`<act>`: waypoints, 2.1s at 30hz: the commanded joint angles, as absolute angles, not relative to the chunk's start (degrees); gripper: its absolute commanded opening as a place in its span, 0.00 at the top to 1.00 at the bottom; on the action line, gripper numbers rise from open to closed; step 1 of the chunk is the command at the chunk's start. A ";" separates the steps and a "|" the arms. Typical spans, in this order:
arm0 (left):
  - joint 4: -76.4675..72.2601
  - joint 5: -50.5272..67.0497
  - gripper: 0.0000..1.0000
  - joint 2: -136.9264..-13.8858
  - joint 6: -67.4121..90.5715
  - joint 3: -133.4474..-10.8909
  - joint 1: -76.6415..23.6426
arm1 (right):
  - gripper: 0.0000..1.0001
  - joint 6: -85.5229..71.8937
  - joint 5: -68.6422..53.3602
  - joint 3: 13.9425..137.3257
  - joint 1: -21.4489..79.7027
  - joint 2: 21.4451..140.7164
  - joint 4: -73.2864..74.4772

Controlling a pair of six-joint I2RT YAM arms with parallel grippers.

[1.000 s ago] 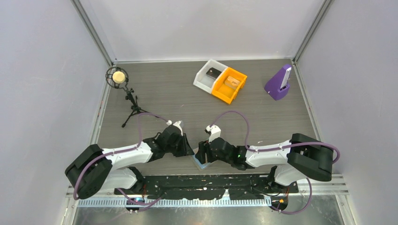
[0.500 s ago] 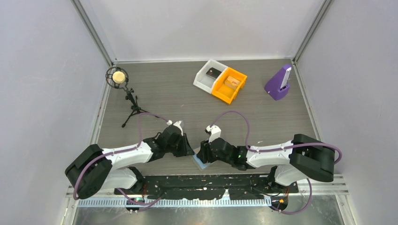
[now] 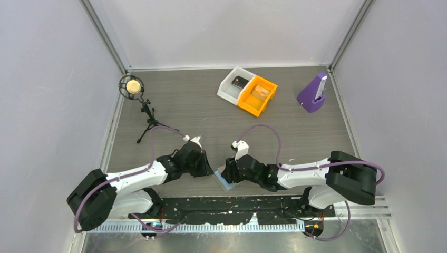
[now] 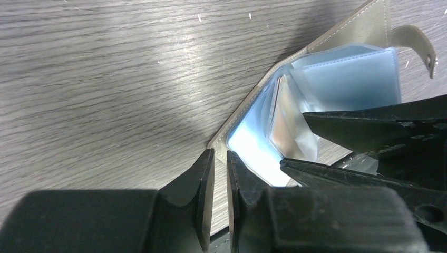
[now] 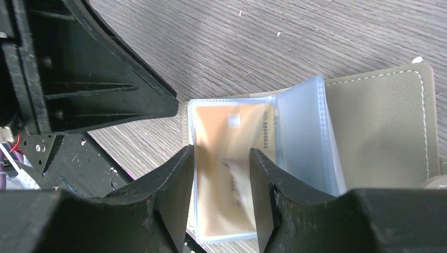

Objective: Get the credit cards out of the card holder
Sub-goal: Remove the credit card from the card holder.

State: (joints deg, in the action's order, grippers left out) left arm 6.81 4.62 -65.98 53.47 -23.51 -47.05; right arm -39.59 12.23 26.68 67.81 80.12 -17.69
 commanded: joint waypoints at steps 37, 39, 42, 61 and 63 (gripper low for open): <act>-1.98 5.23 0.83 -66.38 53.70 -26.02 -47.29 | 0.52 -40.96 12.12 24.47 68.03 77.00 -18.75; -2.30 5.42 0.83 -66.89 53.75 -26.02 -47.27 | 0.52 -40.96 12.17 24.51 67.98 77.01 -18.74; -2.63 5.67 0.83 -67.48 54.08 -25.93 -47.28 | 0.52 -40.97 12.20 24.52 68.02 76.99 -18.80; -3.60 6.40 0.83 -69.97 55.37 -25.82 -47.29 | 0.51 -41.09 12.59 24.17 68.02 76.55 -19.01; -3.69 6.65 0.83 -70.41 55.22 -26.05 -47.29 | 0.51 -41.14 12.70 24.20 68.03 76.62 -19.05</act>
